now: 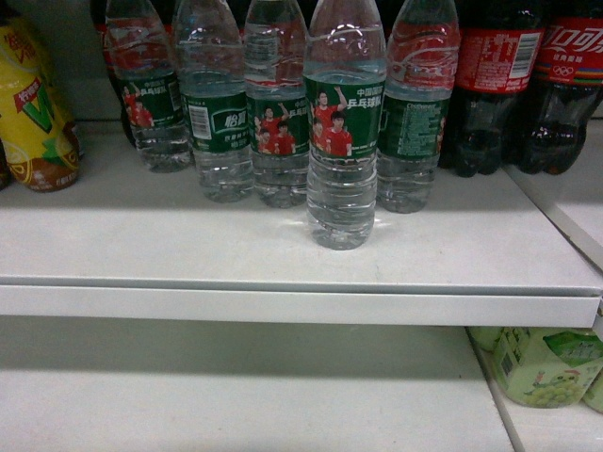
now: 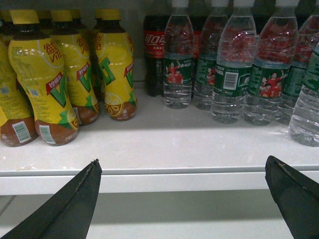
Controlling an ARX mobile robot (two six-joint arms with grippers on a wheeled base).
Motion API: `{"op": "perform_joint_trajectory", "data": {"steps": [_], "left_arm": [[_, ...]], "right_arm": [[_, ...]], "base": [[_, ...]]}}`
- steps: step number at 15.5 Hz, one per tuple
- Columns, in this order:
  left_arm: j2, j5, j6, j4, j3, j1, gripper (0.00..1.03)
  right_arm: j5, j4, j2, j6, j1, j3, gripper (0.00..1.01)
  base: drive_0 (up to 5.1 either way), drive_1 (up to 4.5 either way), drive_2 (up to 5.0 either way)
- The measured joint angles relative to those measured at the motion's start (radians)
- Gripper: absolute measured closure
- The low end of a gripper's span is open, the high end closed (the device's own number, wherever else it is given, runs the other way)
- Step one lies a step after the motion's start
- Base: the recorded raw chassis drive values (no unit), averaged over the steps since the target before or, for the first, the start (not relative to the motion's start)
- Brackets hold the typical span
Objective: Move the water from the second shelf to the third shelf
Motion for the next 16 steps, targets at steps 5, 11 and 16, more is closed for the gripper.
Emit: {"op": "perform_joint_trajectory", "data": {"steps": [5, 11, 16], "left_arm": [[0.000, 0.000, 0.000, 0.000, 0.000, 0.000, 0.05], [0.000, 0.000, 0.000, 0.000, 0.000, 0.000, 0.05], [0.000, 0.000, 0.000, 0.000, 0.000, 0.000, 0.05]], "right_arm": [[0.000, 0.000, 0.000, 0.000, 0.000, 0.000, 0.03], [0.000, 0.000, 0.000, 0.000, 0.000, 0.000, 0.03], [0.000, 0.000, 0.000, 0.000, 0.000, 0.000, 0.03]], "base": [[0.0, 0.00, 0.0], [0.0, 0.00, 0.0], [0.0, 0.00, 0.0]]}}
